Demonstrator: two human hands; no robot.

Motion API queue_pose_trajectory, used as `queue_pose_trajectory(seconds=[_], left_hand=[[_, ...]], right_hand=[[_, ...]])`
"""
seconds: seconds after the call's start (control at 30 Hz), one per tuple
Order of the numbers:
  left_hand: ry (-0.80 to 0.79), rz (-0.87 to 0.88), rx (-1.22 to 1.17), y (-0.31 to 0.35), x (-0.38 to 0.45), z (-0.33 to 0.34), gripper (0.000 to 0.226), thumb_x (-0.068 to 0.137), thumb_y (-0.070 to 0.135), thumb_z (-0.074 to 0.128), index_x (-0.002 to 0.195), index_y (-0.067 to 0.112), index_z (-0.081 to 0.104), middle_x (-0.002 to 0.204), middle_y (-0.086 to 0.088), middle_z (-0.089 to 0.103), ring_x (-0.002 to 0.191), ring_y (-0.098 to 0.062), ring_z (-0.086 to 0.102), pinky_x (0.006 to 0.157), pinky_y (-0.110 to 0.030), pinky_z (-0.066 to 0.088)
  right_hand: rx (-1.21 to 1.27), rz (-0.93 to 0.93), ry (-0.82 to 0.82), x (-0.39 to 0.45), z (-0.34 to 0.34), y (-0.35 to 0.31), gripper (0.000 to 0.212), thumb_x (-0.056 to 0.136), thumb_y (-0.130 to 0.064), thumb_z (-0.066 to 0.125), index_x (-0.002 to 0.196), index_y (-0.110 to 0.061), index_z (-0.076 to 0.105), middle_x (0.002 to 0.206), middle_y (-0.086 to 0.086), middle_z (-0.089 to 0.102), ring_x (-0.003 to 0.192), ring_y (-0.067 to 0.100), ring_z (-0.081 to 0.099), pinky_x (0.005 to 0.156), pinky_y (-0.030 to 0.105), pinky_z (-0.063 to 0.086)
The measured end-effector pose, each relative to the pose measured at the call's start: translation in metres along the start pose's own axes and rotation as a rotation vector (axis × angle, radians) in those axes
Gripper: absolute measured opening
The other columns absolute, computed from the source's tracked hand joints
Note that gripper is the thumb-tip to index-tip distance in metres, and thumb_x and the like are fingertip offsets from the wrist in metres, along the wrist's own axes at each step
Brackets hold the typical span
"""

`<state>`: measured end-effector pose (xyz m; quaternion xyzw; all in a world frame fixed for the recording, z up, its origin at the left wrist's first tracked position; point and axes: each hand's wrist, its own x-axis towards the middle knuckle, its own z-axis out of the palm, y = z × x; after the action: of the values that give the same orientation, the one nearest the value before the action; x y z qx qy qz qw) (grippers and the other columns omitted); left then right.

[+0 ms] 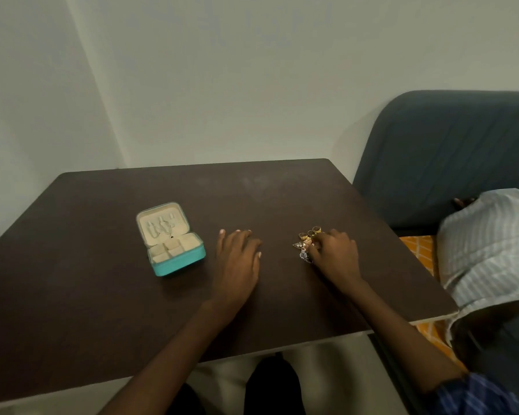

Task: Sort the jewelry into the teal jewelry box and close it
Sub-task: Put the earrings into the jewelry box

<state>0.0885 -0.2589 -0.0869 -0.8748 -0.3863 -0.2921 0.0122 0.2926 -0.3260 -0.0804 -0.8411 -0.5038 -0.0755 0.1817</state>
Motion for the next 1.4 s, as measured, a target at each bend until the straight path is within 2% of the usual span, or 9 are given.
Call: queue_pose_trajectory(seconds=[0.23,0.4,0.5,0.67,0.83,1.0,1.13,1.23,1.4], left_hand=[[0.171,-0.154,0.149,-0.03,-0.012,-0.022,0.037,0.083,0.021,0.064,0.119,0.016,0.059,0.132,-0.014,0.05,0.116,-0.027,0.038,0.093,-0.053,0.037],[0.104,-0.27,0.157,-0.057,-0.017,-0.029,0.038,0.084,0.021,0.066,0.12,0.01,0.059,0.114,-0.014,0.061,0.102,-0.035,0.054,0.086,-0.051,0.04],[0.083,-0.241,0.173,-0.067,-0.022,-0.031,0.035,0.081,0.019,0.071,0.113,0.006,0.064,0.1,-0.015,0.065,0.089,-0.035,0.058,0.079,-0.048,0.044],[0.061,-0.2,0.162,-0.071,-0.03,-0.035,0.032,0.079,0.016,0.073,0.108,0.005,0.066,0.096,-0.015,0.065,0.086,-0.035,0.058,0.076,-0.046,0.046],[0.046,-0.212,0.166,-0.077,-0.041,-0.039,0.028,0.078,0.015,0.072,0.105,0.008,0.066,0.097,-0.012,0.065,0.088,-0.033,0.058,0.079,-0.045,0.044],[0.027,-0.267,0.121,-0.076,-0.048,-0.043,0.026,0.08,0.017,0.07,0.104,0.011,0.065,0.101,-0.012,0.064,0.095,-0.032,0.056,0.084,-0.047,0.041],[0.021,-0.298,0.094,-0.075,-0.049,-0.044,0.024,0.085,0.024,0.062,0.105,0.012,0.066,0.102,-0.011,0.063,0.097,-0.032,0.055,0.086,-0.046,0.039],[0.022,-0.305,0.075,-0.073,-0.045,-0.048,0.025,0.087,0.026,0.058,0.107,0.012,0.065,0.105,-0.011,0.063,0.1,-0.031,0.055,0.089,-0.046,0.037],[0.035,-0.298,0.085,-0.074,-0.038,-0.054,0.026,0.088,0.026,0.06,0.11,0.013,0.064,0.108,-0.01,0.064,0.104,-0.029,0.054,0.092,-0.044,0.035]], right_hand=[[-0.037,-0.031,0.026,-0.002,0.006,0.0,0.023,0.086,-0.032,0.056,0.088,-0.013,0.067,0.095,0.01,0.064,0.092,0.032,0.055,0.072,0.035,0.034],[-0.059,-0.03,0.009,0.0,0.006,-0.001,0.018,0.087,-0.027,0.052,0.087,-0.015,0.066,0.096,0.006,0.065,0.093,0.03,0.054,0.073,0.035,0.035],[-0.054,-0.054,0.007,0.001,0.005,-0.002,0.015,0.088,-0.024,0.053,0.087,-0.016,0.065,0.096,0.004,0.066,0.092,0.03,0.055,0.072,0.035,0.034],[0.026,-0.057,0.048,0.001,0.001,-0.006,0.015,0.09,-0.023,0.054,0.094,-0.018,0.067,0.096,0.004,0.065,0.091,0.03,0.056,0.07,0.034,0.031],[0.281,-0.061,0.019,0.006,-0.005,-0.01,0.014,0.089,-0.018,0.055,0.089,-0.02,0.069,0.088,0.002,0.064,0.088,0.024,0.058,0.071,0.033,0.039],[0.534,-0.043,-0.012,0.01,-0.014,-0.019,0.016,0.089,-0.013,0.06,0.098,-0.011,0.072,0.094,-0.001,0.07,0.088,0.011,0.06,0.071,0.018,0.036],[0.914,0.106,-0.118,0.007,-0.024,-0.03,0.015,0.088,-0.008,0.06,0.099,-0.005,0.07,0.084,0.006,0.069,0.073,0.011,0.063,0.068,0.021,0.051],[1.216,0.232,-0.231,0.002,-0.033,-0.04,0.015,0.089,-0.006,0.059,0.102,0.001,0.066,0.076,0.009,0.066,0.068,0.012,0.062,0.065,0.021,0.052],[1.42,0.323,-0.288,0.001,-0.045,-0.052,0.012,0.09,-0.007,0.059,0.097,0.001,0.064,0.076,0.01,0.063,0.062,0.008,0.064,0.058,0.019,0.051]])
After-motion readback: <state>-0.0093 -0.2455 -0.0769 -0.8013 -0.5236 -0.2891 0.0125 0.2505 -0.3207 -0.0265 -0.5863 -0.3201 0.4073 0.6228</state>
